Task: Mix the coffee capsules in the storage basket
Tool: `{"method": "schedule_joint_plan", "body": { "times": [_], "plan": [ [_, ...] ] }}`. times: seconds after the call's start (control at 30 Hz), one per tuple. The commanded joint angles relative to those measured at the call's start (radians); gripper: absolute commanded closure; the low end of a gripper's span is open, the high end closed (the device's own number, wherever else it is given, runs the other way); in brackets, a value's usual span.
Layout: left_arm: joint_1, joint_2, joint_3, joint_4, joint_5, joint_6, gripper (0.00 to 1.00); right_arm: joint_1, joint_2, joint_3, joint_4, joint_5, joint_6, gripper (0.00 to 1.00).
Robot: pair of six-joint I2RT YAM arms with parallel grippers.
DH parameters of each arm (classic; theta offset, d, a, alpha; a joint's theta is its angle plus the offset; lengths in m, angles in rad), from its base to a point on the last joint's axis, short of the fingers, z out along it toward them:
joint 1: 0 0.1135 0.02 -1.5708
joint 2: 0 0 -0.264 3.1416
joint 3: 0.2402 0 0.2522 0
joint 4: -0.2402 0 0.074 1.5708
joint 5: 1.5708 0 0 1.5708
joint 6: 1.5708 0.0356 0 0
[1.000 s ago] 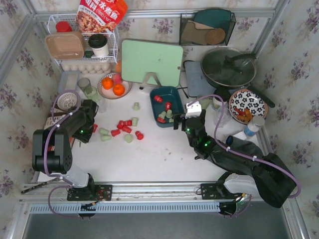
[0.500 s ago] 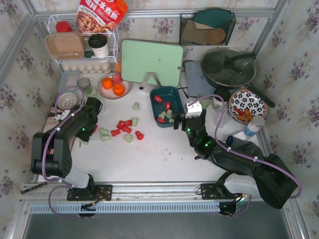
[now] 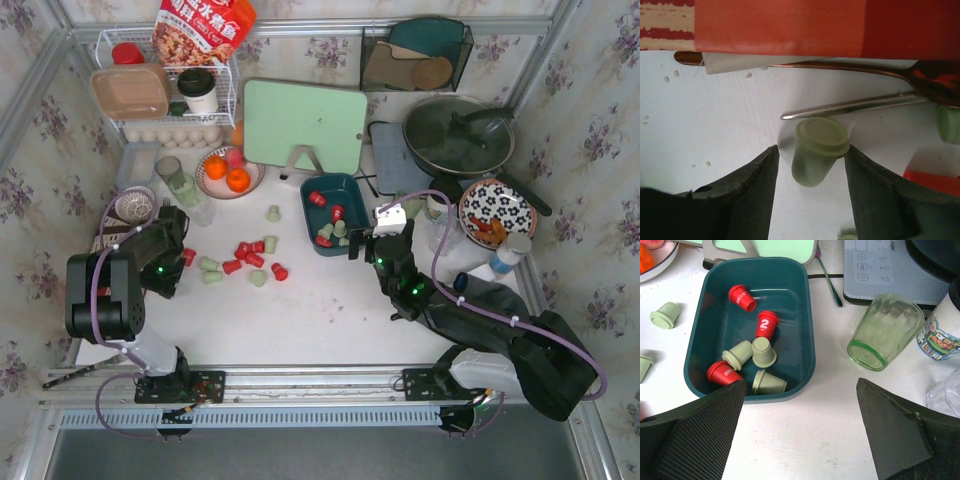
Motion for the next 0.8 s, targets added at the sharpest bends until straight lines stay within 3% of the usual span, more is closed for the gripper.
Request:
{"method": "schedule_joint_plan", "body": {
  "times": [0.0,0.2,0.37,0.5,0.63,0.77],
  "plan": [
    [0.026,0.04,0.028,0.066,0.063,0.042,0.44,0.001,0.001,0.009,0.016,0.002,0.005,0.0],
    [0.022,0.025,0.01,0.057,0.064,0.038,0.63,0.001,0.006,0.007,0.018,0.005,0.003,0.0],
    [-0.029,-0.068,0.008,0.014,0.023,0.039,0.67,0.001,0.017,0.01,0.019,0.001,0.003,0.0],
    [-0.148,-0.173,0.043,0.005,-0.042,0.091,0.7,0.0,0.019,0.012,0.018,0.004,0.003,0.0],
    [-0.316,-0.25,0.104,0.146,-0.097,0.273,0.69,0.001,0.019,0.01,0.019,0.01,0.004,0.0],
    [-0.42,-0.179,0.198,0.353,0.036,0.505,0.67,0.001,0.019,0.009,0.021,0.014,0.005,0.0]
  ]
}}
